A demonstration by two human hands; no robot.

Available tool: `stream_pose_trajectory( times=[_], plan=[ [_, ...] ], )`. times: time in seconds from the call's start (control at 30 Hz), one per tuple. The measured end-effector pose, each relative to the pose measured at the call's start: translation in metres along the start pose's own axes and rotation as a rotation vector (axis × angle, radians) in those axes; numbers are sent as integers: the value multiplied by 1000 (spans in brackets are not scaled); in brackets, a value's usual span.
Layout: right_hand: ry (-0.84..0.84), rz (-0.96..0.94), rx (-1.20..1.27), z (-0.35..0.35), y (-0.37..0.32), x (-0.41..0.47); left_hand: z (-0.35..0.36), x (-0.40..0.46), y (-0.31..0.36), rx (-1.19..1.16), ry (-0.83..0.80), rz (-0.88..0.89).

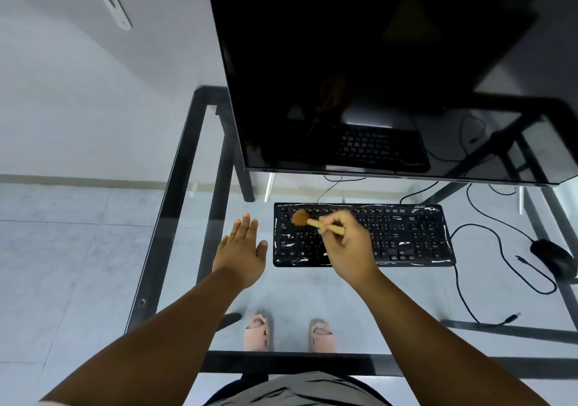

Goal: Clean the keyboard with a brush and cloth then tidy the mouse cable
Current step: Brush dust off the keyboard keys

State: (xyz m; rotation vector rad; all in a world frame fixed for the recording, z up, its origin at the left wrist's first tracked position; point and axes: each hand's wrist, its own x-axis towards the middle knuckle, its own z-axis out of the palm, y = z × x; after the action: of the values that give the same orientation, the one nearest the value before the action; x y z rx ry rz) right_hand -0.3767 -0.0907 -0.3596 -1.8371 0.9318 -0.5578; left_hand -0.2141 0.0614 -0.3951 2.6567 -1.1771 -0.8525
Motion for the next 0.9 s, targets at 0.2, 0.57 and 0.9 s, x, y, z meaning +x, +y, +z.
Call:
stream_pose_trajectory(
  times=[0.2,0.57,0.9],
  plan=[
    [86,0,63,-11,1,0,6,-10,19,-16,143,61],
    [43,-16,-48,-28,7,1,4,-4,60,139,90,249],
    [161,25,-83,-47,21,-4,11,-4,64,118,55,220]
  ],
)
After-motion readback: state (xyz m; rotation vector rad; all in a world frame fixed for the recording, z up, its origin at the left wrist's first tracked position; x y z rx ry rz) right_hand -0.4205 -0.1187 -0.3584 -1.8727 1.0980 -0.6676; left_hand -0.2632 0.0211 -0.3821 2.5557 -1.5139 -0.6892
